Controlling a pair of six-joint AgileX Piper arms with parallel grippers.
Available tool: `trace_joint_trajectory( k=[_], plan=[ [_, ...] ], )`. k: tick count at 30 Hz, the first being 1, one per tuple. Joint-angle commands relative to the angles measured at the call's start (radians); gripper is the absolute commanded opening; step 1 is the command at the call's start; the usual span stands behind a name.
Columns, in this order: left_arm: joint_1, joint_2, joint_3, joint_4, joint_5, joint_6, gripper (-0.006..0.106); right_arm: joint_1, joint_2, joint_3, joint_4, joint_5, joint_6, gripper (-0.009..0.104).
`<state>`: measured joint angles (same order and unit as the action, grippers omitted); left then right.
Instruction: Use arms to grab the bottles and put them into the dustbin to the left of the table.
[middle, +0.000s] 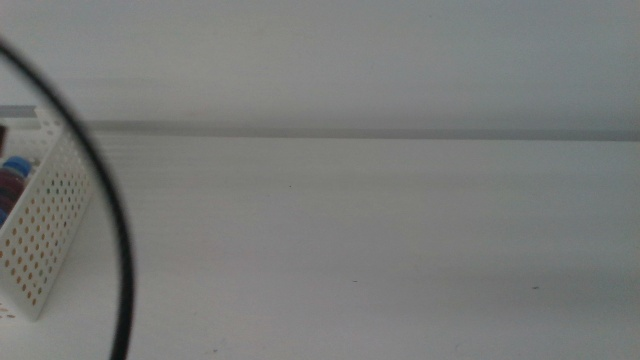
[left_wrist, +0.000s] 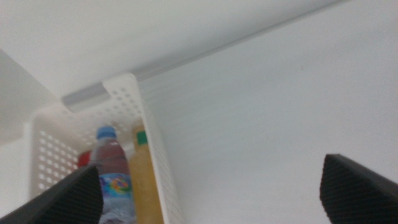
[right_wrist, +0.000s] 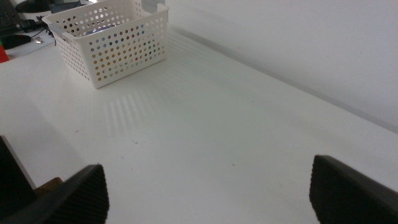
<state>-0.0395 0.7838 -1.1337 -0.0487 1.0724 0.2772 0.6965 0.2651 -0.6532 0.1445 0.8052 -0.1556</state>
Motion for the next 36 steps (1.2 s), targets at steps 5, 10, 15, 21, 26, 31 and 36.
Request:
trace_joint_trajectory(
  k=[5, 10, 15, 21, 26, 31, 36],
  plan=[
    [-0.006, -0.135, 0.025, 0.002, -0.05, -0.025, 0.094, 0.0, -0.004, 0.003, -0.002, -0.01, 0.002, 0.086],
    [-0.006, -0.142, 0.025, -0.07, -0.062, -0.025, 0.094, 0.0, -0.004, 0.003, -0.002, -0.01, 0.002, 0.086],
    [-0.006, -0.142, 0.025, -0.167, -0.151, -0.025, 0.094, 0.0, -0.004, 0.003, -0.002, -0.01, 0.002, 0.086],
    [-0.006, -0.142, 0.025, -0.214, -0.308, -0.025, 0.094, 0.0, -0.004, 0.003, -0.002, -0.01, 0.002, 0.086],
    [-0.006, -0.142, 0.025, -0.214, -0.377, -0.021, 0.094, 0.0, -0.004, 0.003, -0.002, -0.01, 0.002, 0.086],
    [-0.006, -0.142, 0.025, -0.214, -0.38, -0.021, 0.094, 0.0, -0.004, 0.003, -0.002, -0.01, 0.002, 0.086],
    [-0.006, -0.142, 0.036, -0.179, -0.382, -0.021, 0.094, 0.0, -0.004, 0.003, -0.002, -0.01, 0.002, 0.086]
  ],
)
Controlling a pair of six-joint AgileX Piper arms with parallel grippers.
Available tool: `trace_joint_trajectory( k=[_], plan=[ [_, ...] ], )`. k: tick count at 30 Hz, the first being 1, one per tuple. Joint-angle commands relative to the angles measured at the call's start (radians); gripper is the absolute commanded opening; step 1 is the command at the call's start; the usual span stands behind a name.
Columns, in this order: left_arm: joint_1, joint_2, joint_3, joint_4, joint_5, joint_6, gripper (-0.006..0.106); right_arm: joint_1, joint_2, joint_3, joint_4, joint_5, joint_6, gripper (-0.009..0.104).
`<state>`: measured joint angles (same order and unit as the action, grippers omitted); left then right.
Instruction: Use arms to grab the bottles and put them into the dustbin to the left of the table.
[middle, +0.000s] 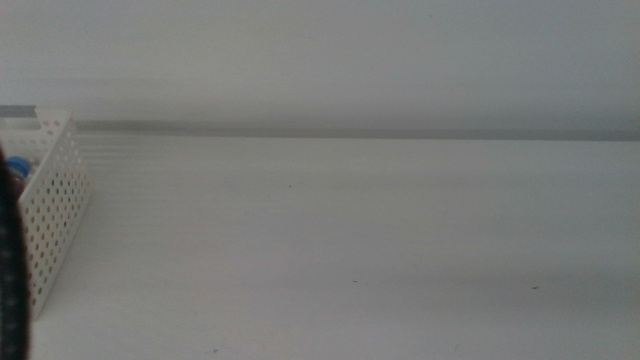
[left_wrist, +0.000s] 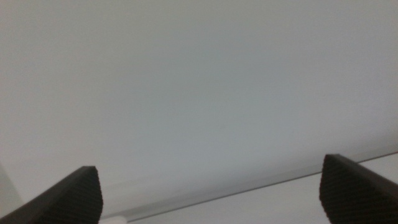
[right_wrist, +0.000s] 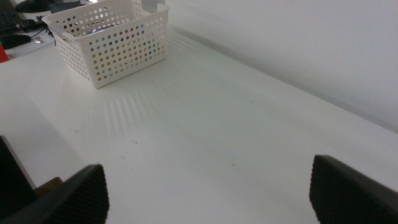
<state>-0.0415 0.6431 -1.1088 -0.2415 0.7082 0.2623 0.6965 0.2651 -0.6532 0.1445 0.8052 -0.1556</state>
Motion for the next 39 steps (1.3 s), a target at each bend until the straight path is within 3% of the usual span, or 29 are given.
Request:
trace_joint_trajectory(
  k=[1, 6, 10, 14, 19, 31, 37, 39],
  plan=[
    [-0.002, -0.001, 0.018, 0.03, -0.023, -0.006, 0.094, 0.0, -0.004, 0.003, -0.002, -0.01, 0.002, 0.086],
    [0.018, -0.034, 0.105, 0.076, -0.123, -0.006, 0.094, 0.0, -0.004, 0.003, -0.021, -0.01, 0.002, 0.086],
    [0.043, -0.099, 0.246, 0.09, -0.271, -0.006, 0.094, 0.0, -0.007, 0.019, -0.197, -0.035, 0.002, 0.086],
    [0.072, -0.202, 0.421, 0.115, -0.353, -0.006, 0.094, 0.0, -0.053, 0.109, -0.219, -0.203, 0.002, 0.086],
    [0.119, -0.361, 0.667, 0.118, -0.427, -0.006, 0.094, -0.047, -0.162, 0.287, -0.315, -0.353, 0.002, 0.086],
    [0.143, -0.603, 1.012, 0.136, -0.455, -0.006, 0.094, -0.469, -0.301, 0.562, -0.243, -0.356, 0.002, 0.086],
    [0.143, -0.682, 1.106, 0.139, -0.555, -0.006, 0.094, -0.599, -0.301, 0.664, -0.234, -0.515, 0.002, 0.086],
    [0.143, -0.679, 1.134, 0.139, -0.595, -0.006, 0.094, -0.617, -0.301, 0.693, -0.193, -0.569, 0.002, 0.086]
  ],
)
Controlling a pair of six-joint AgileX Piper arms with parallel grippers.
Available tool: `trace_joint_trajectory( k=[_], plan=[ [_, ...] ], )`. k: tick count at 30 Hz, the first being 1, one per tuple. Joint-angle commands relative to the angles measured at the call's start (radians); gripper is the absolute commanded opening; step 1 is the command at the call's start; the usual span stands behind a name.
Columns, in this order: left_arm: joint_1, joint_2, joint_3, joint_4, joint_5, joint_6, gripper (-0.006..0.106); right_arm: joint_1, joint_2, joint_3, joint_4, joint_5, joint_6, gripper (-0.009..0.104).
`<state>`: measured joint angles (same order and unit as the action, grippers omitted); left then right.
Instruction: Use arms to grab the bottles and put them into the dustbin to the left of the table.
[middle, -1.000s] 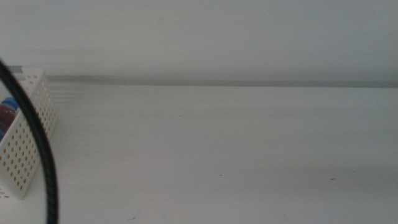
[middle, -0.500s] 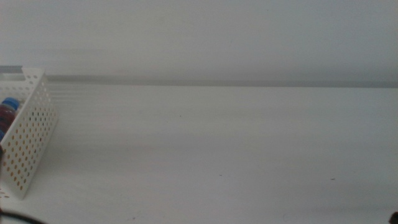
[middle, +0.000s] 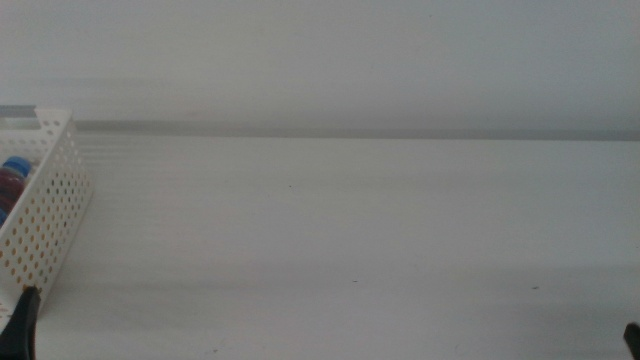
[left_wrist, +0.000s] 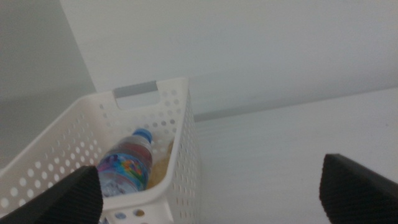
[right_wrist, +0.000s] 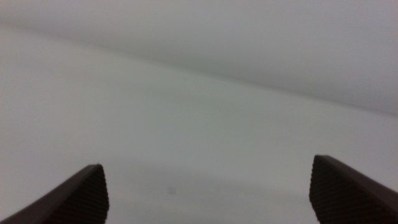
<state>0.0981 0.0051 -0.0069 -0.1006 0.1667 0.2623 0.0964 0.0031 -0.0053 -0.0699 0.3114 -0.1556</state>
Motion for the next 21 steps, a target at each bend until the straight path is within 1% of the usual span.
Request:
trace_joint_trajectory(
  k=[1, 7, 10, 12, 21],
  plan=[
    [0.003, -0.043, 0.045, -0.004, -0.07, -0.006, 0.094, -0.02, -0.039, 0.046, 0.039, -0.068, 0.002, 0.086],
    [0.003, -0.043, 0.045, -0.004, -0.041, -0.006, 0.094, -0.02, -0.039, 0.044, 0.038, -0.077, 0.002, 0.086],
    [0.003, -0.043, 0.045, -0.004, -0.041, -0.006, 0.094, -0.02, -0.039, 0.044, 0.106, -0.077, 0.002, 0.086],
    [0.003, -0.043, 0.045, -0.004, -0.043, -0.006, 0.094, -0.02, -0.039, 0.044, 0.122, -0.077, 0.002, 0.086],
    [0.003, -0.041, 0.045, -0.004, -0.043, -0.006, 0.094, -0.02, -0.039, 0.044, 0.122, -0.077, 0.002, 0.086]
  ],
)
